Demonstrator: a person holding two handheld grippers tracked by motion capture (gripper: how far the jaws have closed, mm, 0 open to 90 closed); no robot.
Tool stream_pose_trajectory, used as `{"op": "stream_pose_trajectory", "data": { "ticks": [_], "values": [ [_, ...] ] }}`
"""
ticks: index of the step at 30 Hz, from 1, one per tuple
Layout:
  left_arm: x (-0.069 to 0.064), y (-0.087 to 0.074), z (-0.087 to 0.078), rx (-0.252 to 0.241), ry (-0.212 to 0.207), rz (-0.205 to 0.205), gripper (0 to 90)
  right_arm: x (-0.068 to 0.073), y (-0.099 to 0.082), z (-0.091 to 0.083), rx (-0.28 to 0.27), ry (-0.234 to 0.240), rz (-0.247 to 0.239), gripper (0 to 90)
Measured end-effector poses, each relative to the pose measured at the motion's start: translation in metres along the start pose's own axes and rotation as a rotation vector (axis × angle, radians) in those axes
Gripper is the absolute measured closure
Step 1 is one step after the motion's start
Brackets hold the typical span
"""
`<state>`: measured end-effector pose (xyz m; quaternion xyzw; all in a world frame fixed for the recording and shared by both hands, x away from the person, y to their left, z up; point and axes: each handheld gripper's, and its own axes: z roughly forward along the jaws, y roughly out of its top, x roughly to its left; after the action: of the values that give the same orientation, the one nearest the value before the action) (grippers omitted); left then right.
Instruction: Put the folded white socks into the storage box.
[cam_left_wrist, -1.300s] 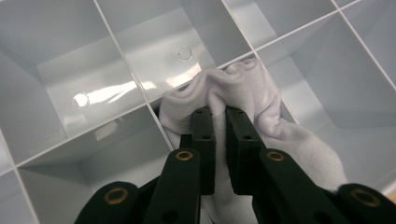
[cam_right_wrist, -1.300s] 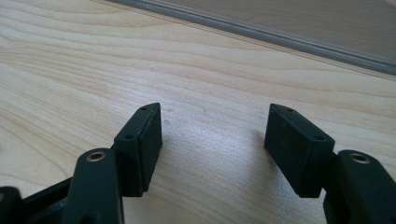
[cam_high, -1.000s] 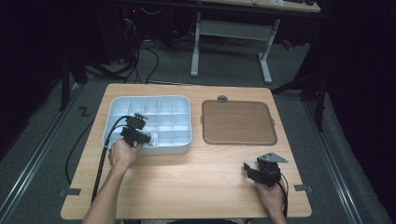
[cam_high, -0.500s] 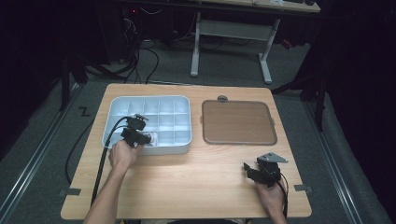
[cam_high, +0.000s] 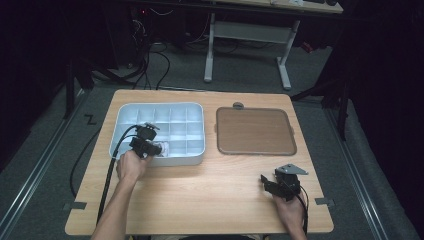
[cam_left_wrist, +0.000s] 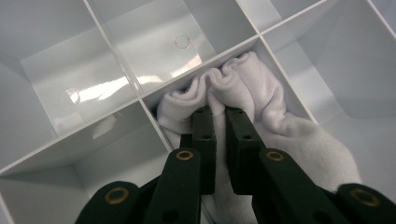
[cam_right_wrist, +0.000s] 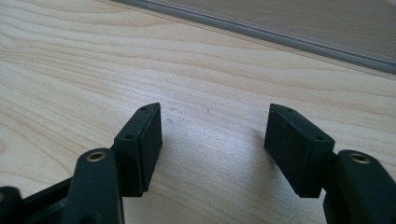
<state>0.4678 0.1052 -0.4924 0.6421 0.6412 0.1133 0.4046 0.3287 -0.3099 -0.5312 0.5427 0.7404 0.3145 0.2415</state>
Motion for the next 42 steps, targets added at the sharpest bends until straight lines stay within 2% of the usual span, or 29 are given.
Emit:
{"op": "stream_pose_trajectory", "data": {
  "ticks": [5,17,21,26,30,38,42],
  "values": [
    [0.005,-0.001,-0.004,0.013,-0.014,0.0,83.2,0.0,0.0,0.0,-0.001,0.001,0.0,37.3],
    [0.004,-0.002,-0.003,0.038,0.004,0.018,83.0,0.0,0.0,0.0,0.0,0.001,0.0,37.3],
    [0.003,-0.004,-0.005,0.002,-0.009,0.029,79.9,0.0,0.0,0.0,0.0,0.003,0.0,37.3],
    [0.004,-0.001,-0.015,-0.057,-0.058,-0.034,71.6,0.0,0.0,0.0,0.0,0.003,0.0,37.3],
    [0.005,0.0,-0.023,-0.094,-0.087,-0.057,64.7,0.0,0.0,0.0,0.0,0.003,0.001,37.3],
    [-0.001,0.002,-0.043,-0.164,-0.121,-0.057,49.7,0.0,0.0,0.0,0.0,0.004,0.0,37.3],
    [-0.003,0.001,-0.053,-0.207,-0.15,-0.068,46.7,0.0,0.0,0.0,0.0,0.004,0.0,37.3]
  ]
}}
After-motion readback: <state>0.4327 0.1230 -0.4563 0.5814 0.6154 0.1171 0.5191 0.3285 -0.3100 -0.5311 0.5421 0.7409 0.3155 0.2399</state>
